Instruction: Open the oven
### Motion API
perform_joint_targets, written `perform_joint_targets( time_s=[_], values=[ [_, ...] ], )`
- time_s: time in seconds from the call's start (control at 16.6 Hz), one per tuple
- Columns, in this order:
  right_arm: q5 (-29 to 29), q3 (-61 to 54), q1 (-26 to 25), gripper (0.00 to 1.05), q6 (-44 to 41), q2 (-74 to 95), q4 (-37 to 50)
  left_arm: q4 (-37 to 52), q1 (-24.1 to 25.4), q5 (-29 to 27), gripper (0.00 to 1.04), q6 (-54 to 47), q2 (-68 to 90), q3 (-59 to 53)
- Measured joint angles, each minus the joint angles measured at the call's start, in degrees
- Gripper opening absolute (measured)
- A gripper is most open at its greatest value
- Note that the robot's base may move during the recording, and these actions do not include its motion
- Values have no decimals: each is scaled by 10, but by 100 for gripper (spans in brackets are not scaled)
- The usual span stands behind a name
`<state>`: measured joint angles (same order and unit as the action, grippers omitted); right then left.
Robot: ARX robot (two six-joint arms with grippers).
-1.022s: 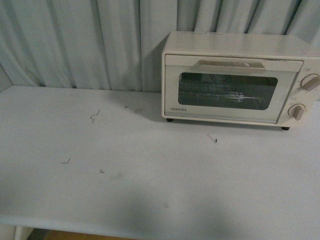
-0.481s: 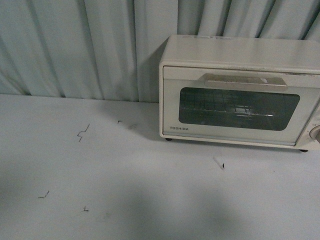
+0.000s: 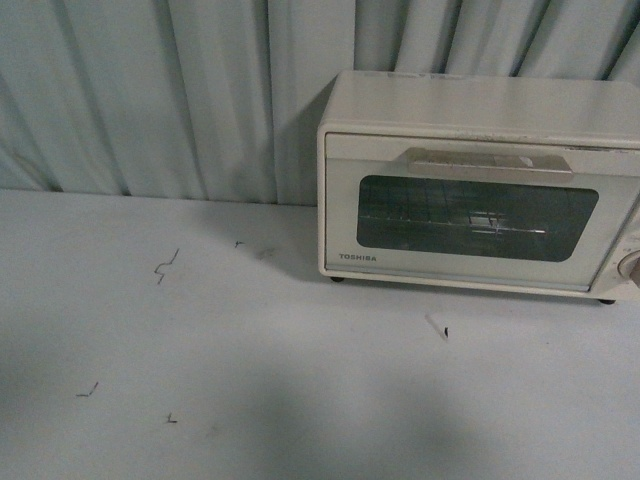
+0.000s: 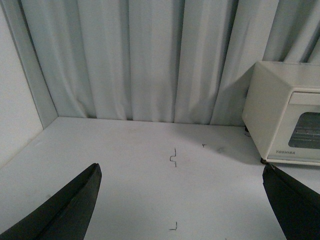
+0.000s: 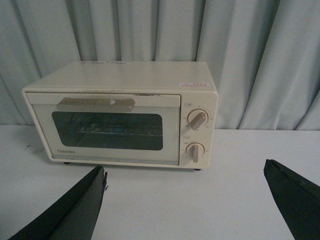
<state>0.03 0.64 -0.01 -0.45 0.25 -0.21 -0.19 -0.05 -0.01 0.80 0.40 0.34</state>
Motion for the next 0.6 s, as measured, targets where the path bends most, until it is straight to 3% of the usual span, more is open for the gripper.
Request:
perform_joint_targets(
  time_s=[0.42, 0.54, 0.6],
  values=[
    [0, 0, 0, 98, 0, 0, 0, 0, 0, 0, 98, 0, 0, 0],
    [0, 0, 0, 98, 0, 0, 0, 121, -44, 9, 98, 51, 128, 35],
    [0, 0, 0, 98, 0, 0, 0, 190, -92, 6, 98, 114, 264, 102]
  ],
)
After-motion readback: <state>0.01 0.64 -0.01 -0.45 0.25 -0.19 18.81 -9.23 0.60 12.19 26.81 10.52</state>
